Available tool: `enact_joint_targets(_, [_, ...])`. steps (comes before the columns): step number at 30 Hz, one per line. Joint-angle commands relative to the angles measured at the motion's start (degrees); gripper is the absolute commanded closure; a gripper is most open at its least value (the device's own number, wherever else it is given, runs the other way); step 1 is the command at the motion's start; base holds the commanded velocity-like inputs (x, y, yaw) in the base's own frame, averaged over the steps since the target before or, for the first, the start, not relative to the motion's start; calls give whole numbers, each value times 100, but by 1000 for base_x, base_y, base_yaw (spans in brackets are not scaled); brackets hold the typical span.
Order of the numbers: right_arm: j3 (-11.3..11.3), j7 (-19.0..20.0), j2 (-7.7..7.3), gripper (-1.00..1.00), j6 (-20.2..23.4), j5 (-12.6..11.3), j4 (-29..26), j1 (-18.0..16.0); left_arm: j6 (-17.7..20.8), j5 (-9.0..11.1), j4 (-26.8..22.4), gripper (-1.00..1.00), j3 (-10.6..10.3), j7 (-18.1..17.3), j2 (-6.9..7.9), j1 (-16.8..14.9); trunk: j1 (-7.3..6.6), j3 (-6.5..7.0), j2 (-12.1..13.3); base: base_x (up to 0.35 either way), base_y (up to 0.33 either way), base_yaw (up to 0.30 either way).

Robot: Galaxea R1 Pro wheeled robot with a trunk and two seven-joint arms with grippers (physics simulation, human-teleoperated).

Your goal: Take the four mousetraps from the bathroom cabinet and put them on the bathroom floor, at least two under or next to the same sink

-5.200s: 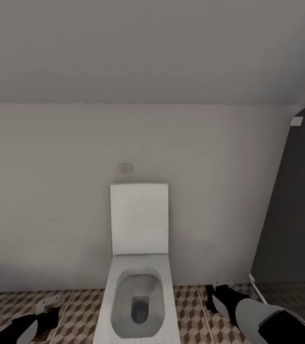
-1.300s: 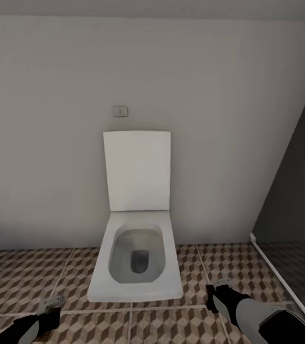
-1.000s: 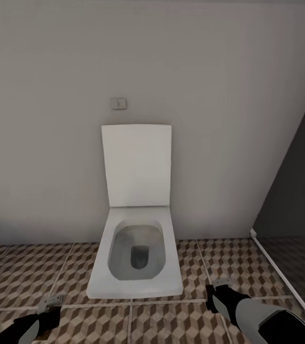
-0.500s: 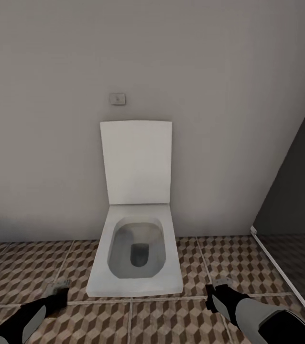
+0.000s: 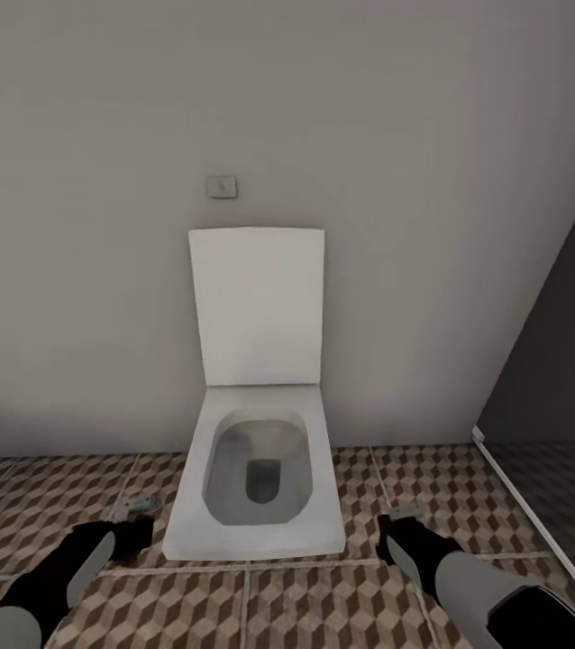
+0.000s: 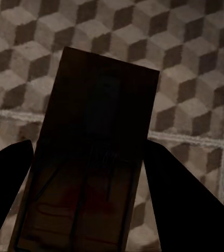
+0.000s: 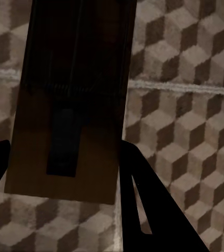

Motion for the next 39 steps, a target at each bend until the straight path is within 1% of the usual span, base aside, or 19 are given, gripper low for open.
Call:
enact_joint_targets(1, [36, -91, 0, 100, 38, -85, -72, -2, 56, 40, 68, 100, -32, 69, -45, -10, -1, -5, -2, 0, 0, 0])
enact_joint_targets(2, [31, -118, 2, 100, 42, -87, -93, -2, 68, 41, 126, 100, -30, 84, -71, -14, -1, -5, -2, 0, 0, 0])
enact_joint_targets(4, [21, -188, 6, 100, 41, -93, -135, -3, 83, 38, 392, 100, -28, 113, -151, -36, -1, -5, -2, 0, 0, 0])
enact_joint_targets(5, [16, -226, 8, 100, 32, -96, -151, -3, 65, 26, 621, 100, -30, 124, -210, -75, -1, -5, -2, 0, 0, 0])
enact_joint_targets(7, [12, -253, 9, 100, 25, -103, -161, -3, 17, 14, 848, 100, -32, 131, -282, -152, -1, -5, -2, 0, 0, 0])
enact_joint_targets(8, [10, -272, 12, 100, 20, -109, -167, -6, -53, 5, 1060, 100, -33, 134, -350, -240, -1, -5, -2, 0, 0, 0])
enact_joint_targets(11, [7, -292, 16, 100, 16, -115, -174, -9, -172, -29, 1360, 100, -34, 140, -437, -363, -1, -5, -2, 0, 0, 0])
enact_joint_targets(13, [6, -299, 18, 100, 12, -117, -176, -11, -223, -52, 1482, 100, -38, 142, -470, -407, -1, -5, -2, 0, 0, 0])
enact_joint_targets(18, [6, -304, 21, 100, -3, -119, -178, -12, -355, -68, 1590, 100, -45, 135, -494, -443, -1, -5, -2, 0, 0, 0])
enact_joint_targets(22, [9, -305, 24, 100, -18, -115, -178, -12, -524, -74, 1562, 100, -54, 89, -502, -449, -1, -5, -2, 0, 0, 0])
enact_joint_targets(24, [8, -306, 21, 100, -26, -116, -179, -12, -594, -73, 1497, 100, -45, 71, -535, -451, -1, -5, -2, 0, 0, 0])
enact_joint_targets(30, [13, -306, 19, 100, -28, -112, -179, -12, -637, -87, 1419, 100, -32, 112, -658, -452, -1, -5, -2, 0, 0, 0])
enact_joint_targets(38, [14, -306, 19, 100, -25, -111, -179, -12, -645, -87, 1400, 100, -34, 130, -732, -452, -1, -5, -2, 0, 0, 0])
enact_joint_targets(39, [14, -306, 19, 100, -24, -111, -179, -12, -645, -87, 1400, 100, -36, 128, -741, -452, 1, -28, -4, 0, 0, 0])
